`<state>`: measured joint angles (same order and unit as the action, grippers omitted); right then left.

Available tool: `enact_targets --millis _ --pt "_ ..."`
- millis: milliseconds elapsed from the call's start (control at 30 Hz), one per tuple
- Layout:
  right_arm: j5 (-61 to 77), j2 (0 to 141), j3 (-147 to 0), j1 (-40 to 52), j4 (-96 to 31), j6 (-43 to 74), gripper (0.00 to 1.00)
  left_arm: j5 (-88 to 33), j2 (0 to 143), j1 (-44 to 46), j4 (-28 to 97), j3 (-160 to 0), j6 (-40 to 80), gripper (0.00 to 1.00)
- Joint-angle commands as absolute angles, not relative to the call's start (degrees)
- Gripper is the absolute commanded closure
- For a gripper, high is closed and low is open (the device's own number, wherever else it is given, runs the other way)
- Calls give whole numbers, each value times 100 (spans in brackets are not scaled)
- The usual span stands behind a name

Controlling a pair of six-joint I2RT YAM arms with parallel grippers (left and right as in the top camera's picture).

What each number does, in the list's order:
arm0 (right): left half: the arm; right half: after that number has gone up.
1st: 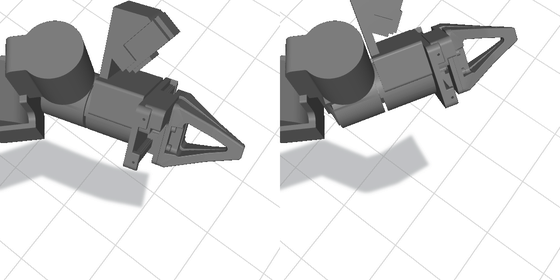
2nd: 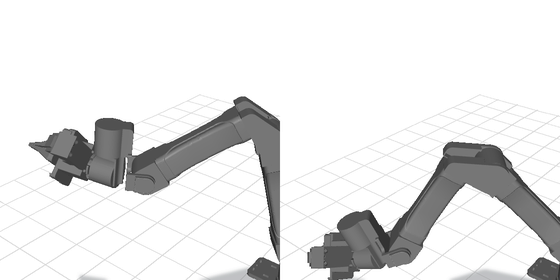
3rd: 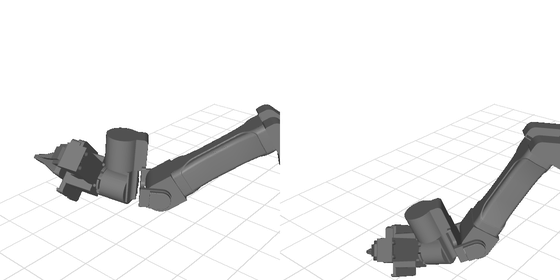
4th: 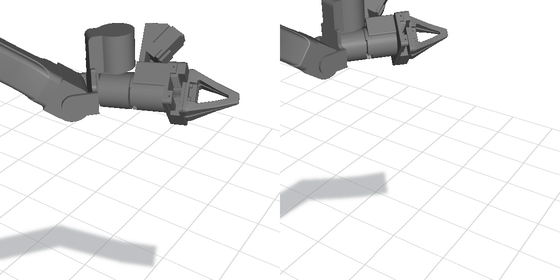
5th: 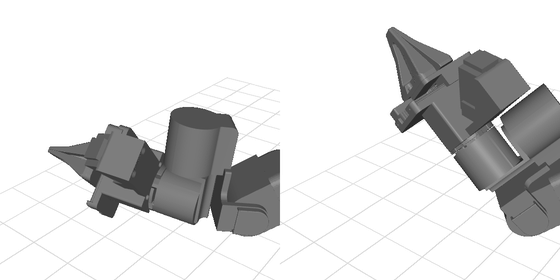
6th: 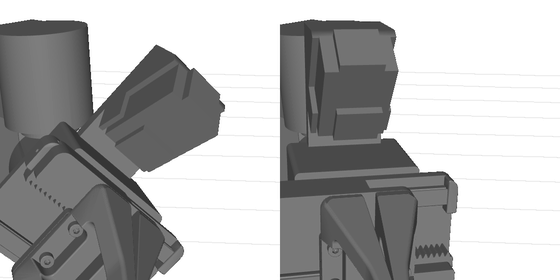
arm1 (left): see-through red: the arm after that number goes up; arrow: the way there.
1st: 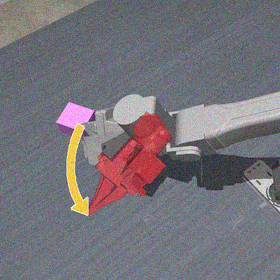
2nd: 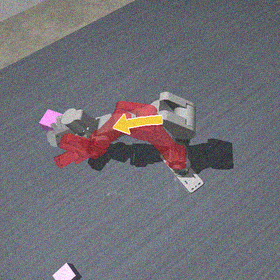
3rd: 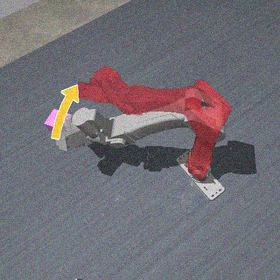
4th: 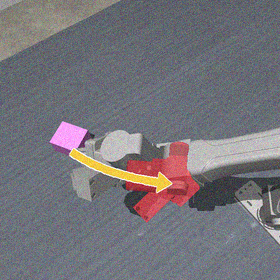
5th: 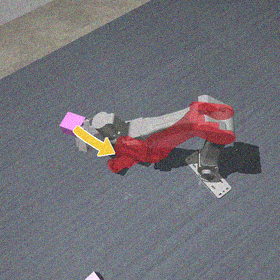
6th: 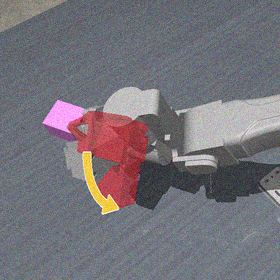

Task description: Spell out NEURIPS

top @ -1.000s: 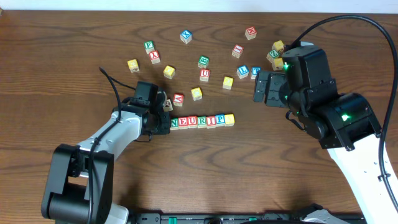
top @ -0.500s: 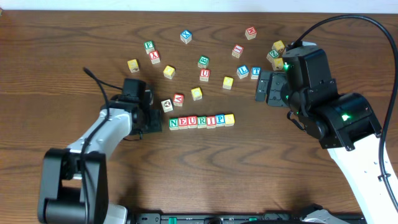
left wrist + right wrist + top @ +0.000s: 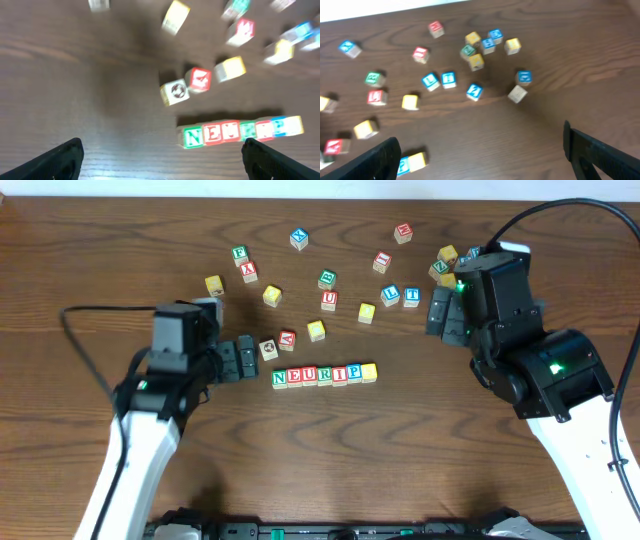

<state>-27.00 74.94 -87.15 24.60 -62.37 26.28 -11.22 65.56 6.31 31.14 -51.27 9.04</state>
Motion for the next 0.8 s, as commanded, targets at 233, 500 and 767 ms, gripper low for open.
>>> enact_targets --millis 233,500,767 --pt "-3350 7489 -8731 2432 -6302 2565 1 -1068 4851 617 3236 -5284 886 1" --pt "-3347 7489 -8731 2432 -6324 2565 1 -1068 4403 617 3258 -5282 886 1" --pt "-3347 7489 -8731 2432 -6324 2565 1 -1070 4442 617 3297 -5273 886 1"
